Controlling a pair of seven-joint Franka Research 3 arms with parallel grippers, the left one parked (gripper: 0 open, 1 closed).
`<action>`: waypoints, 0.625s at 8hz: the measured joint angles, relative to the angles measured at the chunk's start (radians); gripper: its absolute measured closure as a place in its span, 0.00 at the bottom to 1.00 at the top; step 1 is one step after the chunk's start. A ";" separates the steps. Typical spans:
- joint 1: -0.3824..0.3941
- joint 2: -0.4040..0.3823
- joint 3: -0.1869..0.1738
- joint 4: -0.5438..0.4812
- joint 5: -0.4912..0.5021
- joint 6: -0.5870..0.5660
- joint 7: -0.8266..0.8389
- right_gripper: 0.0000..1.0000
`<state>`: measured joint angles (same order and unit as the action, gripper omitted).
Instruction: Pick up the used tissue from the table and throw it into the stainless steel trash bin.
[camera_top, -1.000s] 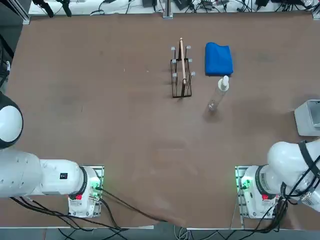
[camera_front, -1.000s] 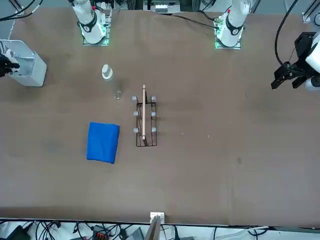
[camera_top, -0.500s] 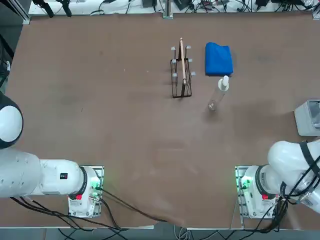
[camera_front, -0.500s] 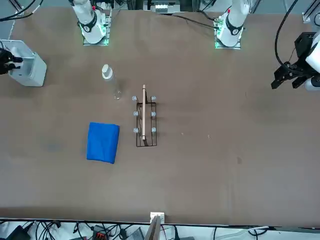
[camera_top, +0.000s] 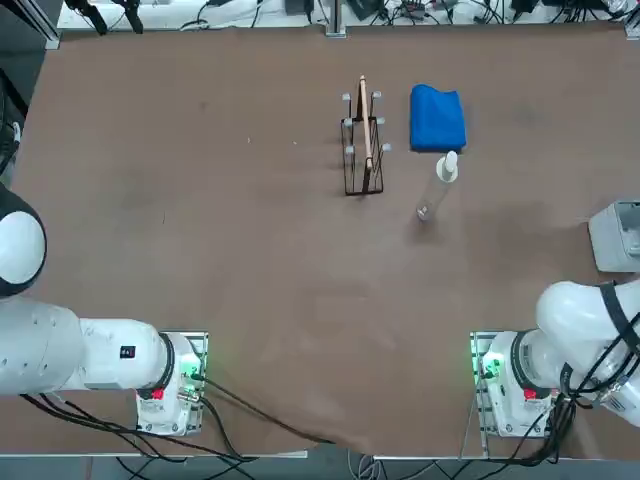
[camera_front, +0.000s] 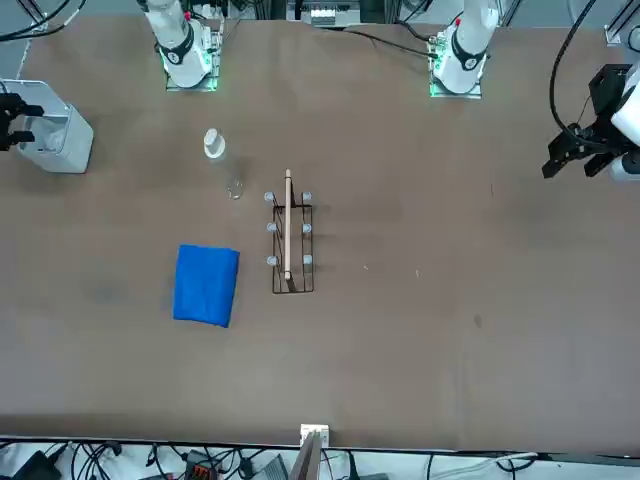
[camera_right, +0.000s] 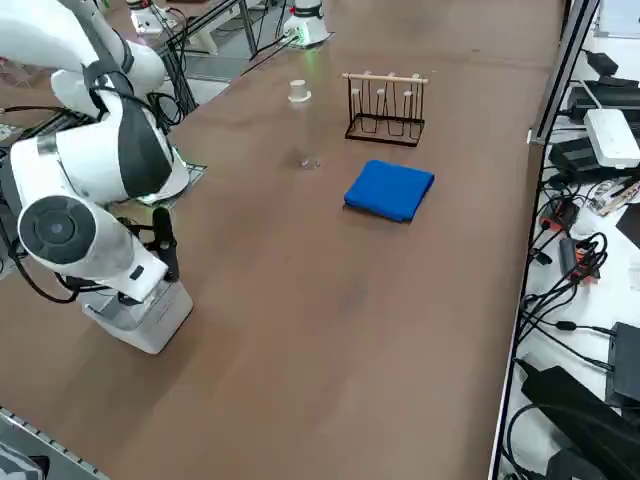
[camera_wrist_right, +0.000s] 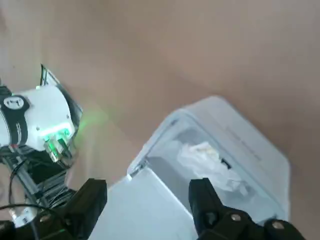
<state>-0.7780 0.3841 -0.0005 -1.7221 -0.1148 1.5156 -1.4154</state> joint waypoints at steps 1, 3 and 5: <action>0.007 -0.025 0.015 0.021 0.031 -0.003 -0.004 0.00; 0.053 -0.071 0.078 0.098 0.074 -0.005 -0.003 0.00; 0.144 -0.091 0.126 0.194 0.120 -0.002 0.061 0.00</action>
<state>-0.6337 0.2935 0.1253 -1.5278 0.0050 1.5132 -1.3541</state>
